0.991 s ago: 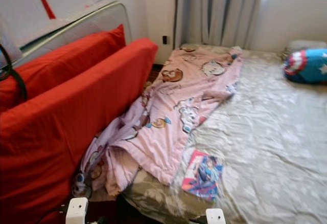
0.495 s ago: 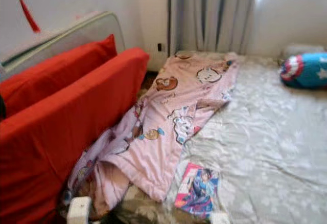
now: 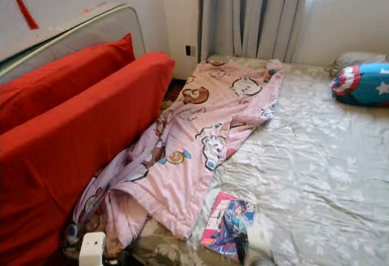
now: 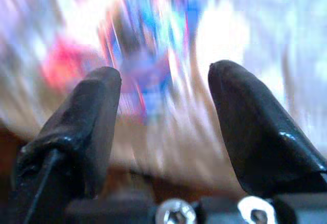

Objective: Clean up the room

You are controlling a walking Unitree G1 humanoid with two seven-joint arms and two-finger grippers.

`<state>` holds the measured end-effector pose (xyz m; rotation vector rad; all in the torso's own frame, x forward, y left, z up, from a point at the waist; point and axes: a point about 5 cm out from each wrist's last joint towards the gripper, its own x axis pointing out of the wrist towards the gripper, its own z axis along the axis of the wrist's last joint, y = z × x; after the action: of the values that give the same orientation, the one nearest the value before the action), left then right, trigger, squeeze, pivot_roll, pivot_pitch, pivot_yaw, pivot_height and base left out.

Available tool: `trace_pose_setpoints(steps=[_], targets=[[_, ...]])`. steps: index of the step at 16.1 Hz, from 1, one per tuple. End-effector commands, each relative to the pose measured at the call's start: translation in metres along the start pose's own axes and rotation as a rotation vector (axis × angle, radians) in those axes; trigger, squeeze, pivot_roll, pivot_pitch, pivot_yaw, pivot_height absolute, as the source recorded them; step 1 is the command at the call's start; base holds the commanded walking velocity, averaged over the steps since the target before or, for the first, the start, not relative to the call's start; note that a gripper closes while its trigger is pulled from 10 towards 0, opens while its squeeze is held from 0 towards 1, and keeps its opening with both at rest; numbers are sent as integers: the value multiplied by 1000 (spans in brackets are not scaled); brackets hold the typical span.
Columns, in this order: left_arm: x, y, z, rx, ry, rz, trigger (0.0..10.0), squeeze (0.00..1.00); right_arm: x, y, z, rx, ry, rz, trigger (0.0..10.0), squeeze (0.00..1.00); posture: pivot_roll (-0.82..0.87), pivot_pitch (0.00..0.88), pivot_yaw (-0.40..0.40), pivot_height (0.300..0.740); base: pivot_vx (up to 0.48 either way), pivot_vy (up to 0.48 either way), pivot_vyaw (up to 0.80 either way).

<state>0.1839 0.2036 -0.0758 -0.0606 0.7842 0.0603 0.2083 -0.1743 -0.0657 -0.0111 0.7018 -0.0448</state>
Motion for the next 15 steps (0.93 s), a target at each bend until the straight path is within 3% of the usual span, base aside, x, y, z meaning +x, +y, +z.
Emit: trace_pose_setpoints(steps=[1, 3, 5, 6, 7, 10, 15], targets=[[-1, 3, 4, -13, -39, 5, 10000, 0, 5, -2, 26, 22, -126, -5, 10000, 0, -66, 0, 22, 740, 0, 0, 0], [-1, 2, 8, -30, -95, -6, 10000, 0, 8, -3, 56, 41, -266, 10, 10000, 0, -68, 0, 19, 740, 0, 0, 0], [11, -10, 70, -20, -309, -65, 10000, 0, 6, -13, 82, 21, -402, -30, 10000, 0, -63, 0, 16, 740, 0, 0, 0], [11, -10, 75, -22, -328, -70, 10000, 0, 5, -16, 87, 13, -428, -52, 10000, 0, -64, 0, 16, 740, 0, 0, 0], [11, -14, 95, -9, -410, -87, 10000, 0, 2, -27, 100, -17, -498, -115, 10000, 0, -60, 0, 16, 740, 0, 0, 0], [4, -19, 126, -20, -582, -101, 10000, 0, -3, -26, 113, 14, -583, -61, 10000, 0, -69, 0, 20, 740, 0, 0, 0], [-9, -19, 130, 30, -664, -130, 10000, 0, -10, -9, 99, 13, -579, 8, 10000, 0, -74, 0, 13, 740, 0, 0, 0]])
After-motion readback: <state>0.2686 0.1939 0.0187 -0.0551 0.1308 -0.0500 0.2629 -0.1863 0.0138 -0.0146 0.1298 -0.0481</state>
